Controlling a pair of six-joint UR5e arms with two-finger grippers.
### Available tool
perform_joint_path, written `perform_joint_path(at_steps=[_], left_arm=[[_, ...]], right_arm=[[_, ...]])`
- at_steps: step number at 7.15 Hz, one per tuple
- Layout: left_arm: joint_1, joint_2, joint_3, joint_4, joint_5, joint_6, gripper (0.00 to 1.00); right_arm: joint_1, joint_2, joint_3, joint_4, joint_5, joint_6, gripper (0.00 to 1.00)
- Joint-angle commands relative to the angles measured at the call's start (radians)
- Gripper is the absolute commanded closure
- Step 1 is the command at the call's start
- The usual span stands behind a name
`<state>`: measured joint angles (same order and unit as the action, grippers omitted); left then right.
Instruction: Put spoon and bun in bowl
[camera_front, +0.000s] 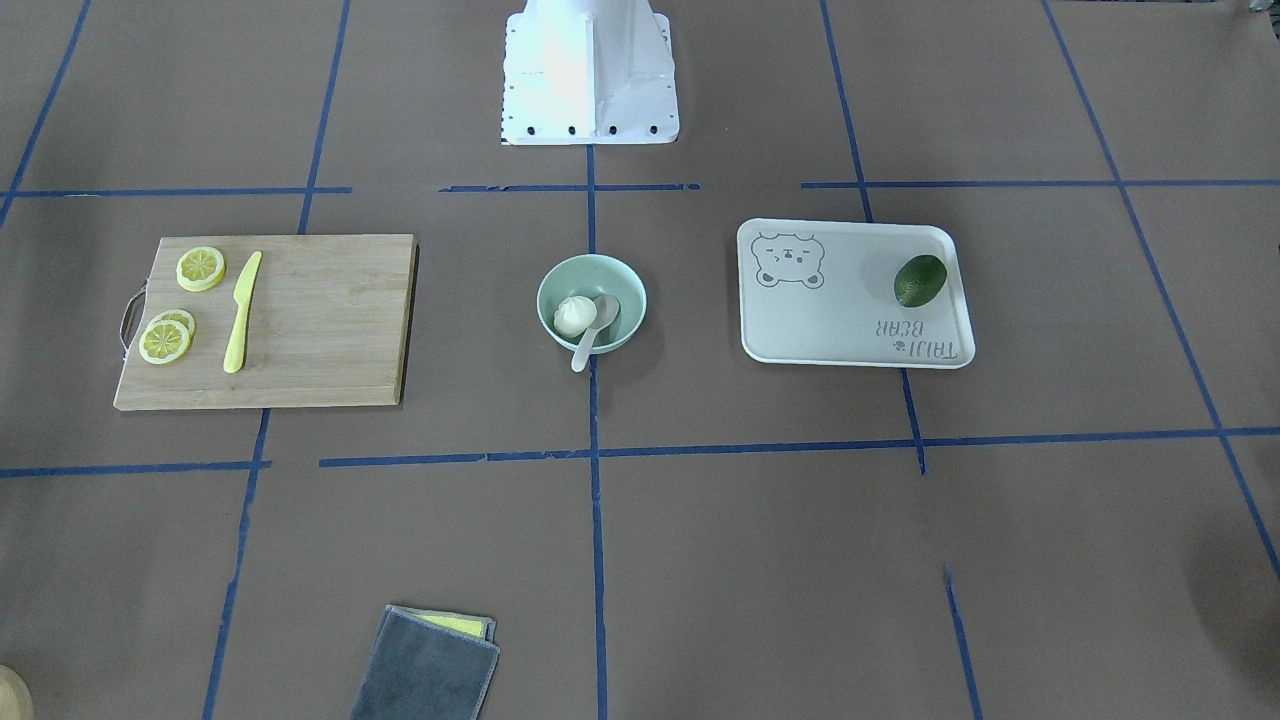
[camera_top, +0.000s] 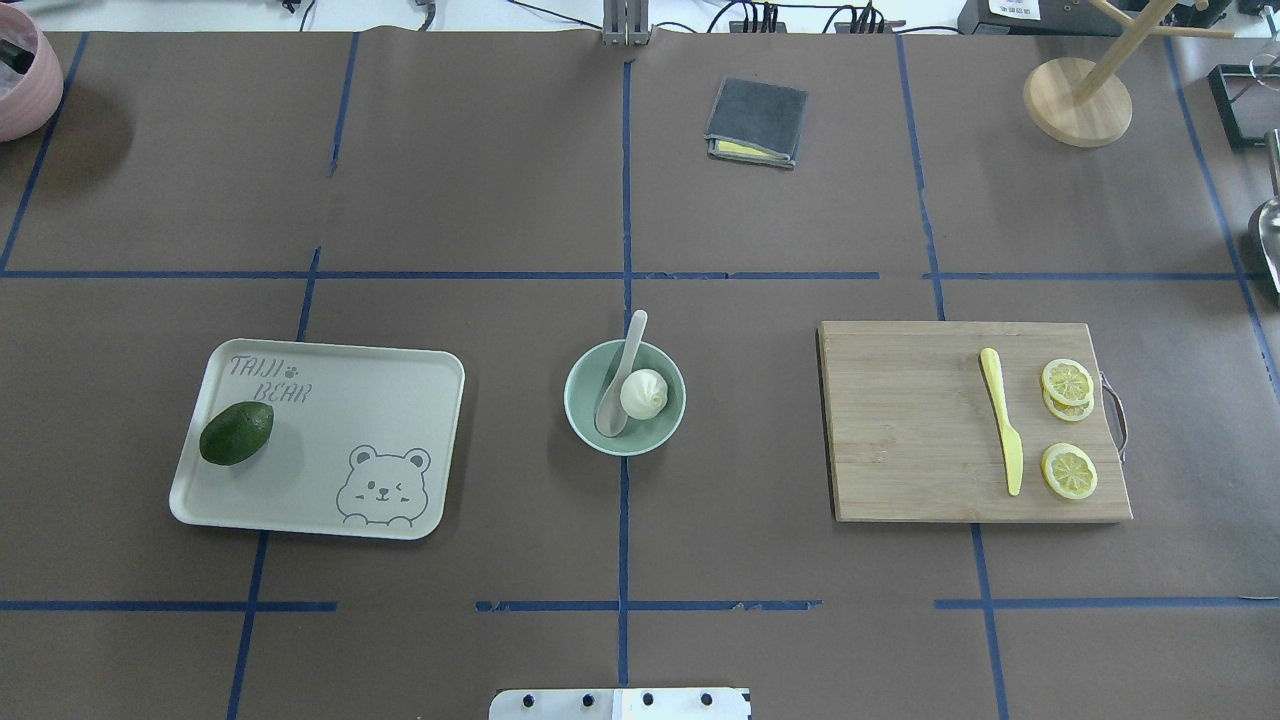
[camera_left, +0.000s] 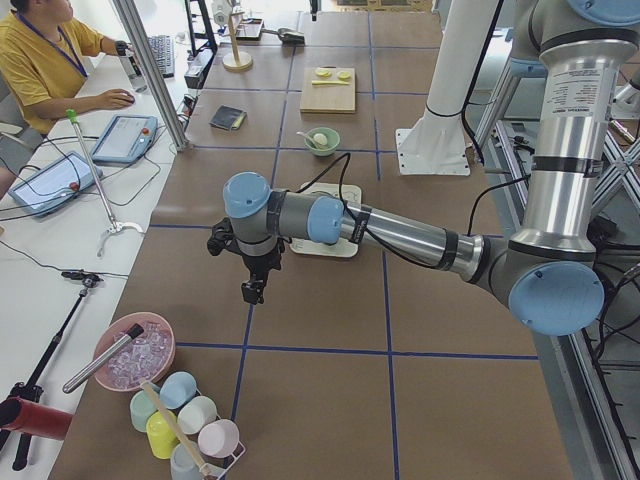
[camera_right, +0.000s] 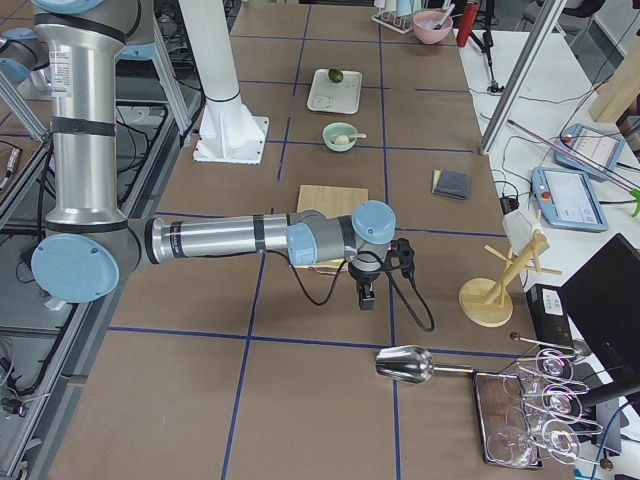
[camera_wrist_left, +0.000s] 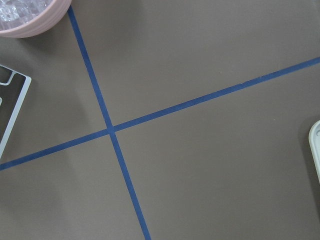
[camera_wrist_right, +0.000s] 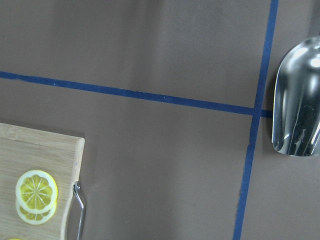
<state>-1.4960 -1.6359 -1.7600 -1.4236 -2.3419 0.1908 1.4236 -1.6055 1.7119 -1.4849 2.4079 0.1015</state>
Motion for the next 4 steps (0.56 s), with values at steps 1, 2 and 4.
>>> perform_joint_path(at_steps=[1,2,4], left_arm=[[-0.071,-0.002,0.060,-0.015,0.003,0.009,0.00],[-0.098,0.010,0.071,-0.033,0.003,0.074,0.00],[-0.099,-0.010,0.074,-0.020,0.007,0.094,0.00]], right_arm=[[0.017,0.007,0.005,-0.029,0.002,-0.022,0.00],[0.017,0.015,0.005,-0.061,0.014,-0.022,0.00],[0.021,0.038,-0.001,-0.084,0.022,-0.025,0.00]])
